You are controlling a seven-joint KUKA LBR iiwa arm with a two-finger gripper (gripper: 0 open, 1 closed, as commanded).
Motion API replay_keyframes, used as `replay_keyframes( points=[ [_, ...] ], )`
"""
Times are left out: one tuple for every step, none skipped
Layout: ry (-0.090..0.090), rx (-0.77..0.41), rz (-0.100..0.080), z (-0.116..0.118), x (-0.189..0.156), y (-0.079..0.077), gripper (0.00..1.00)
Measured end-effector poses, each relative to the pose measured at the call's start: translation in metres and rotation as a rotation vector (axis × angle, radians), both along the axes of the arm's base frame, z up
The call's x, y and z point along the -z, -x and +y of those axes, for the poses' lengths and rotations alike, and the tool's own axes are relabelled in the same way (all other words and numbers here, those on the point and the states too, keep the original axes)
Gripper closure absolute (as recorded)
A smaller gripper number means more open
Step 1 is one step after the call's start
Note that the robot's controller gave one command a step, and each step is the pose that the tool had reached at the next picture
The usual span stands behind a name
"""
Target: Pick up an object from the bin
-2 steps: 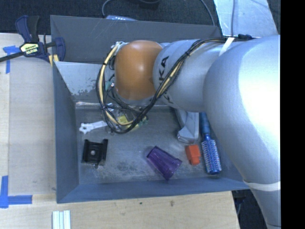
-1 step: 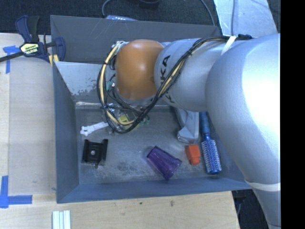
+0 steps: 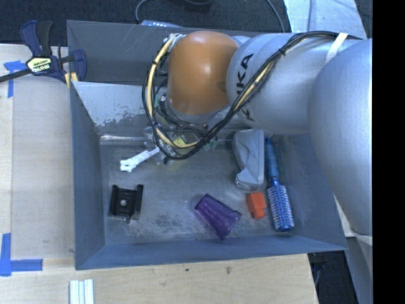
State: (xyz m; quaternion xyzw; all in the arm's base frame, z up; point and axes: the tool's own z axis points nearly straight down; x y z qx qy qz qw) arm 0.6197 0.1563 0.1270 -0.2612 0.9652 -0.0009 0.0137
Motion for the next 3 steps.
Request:
replay_keyframes(
  points=[
    [-0.002, 0.113, 0.004, 0.019, -0.07, 0.012, 1.0],
    [-0.002, 0.114, 0.004, 0.019, -0.07, 0.012, 1.0],
    [-0.004, 0.137, 0.005, 0.005, -0.11, 0.009, 1.0]
  ],
)
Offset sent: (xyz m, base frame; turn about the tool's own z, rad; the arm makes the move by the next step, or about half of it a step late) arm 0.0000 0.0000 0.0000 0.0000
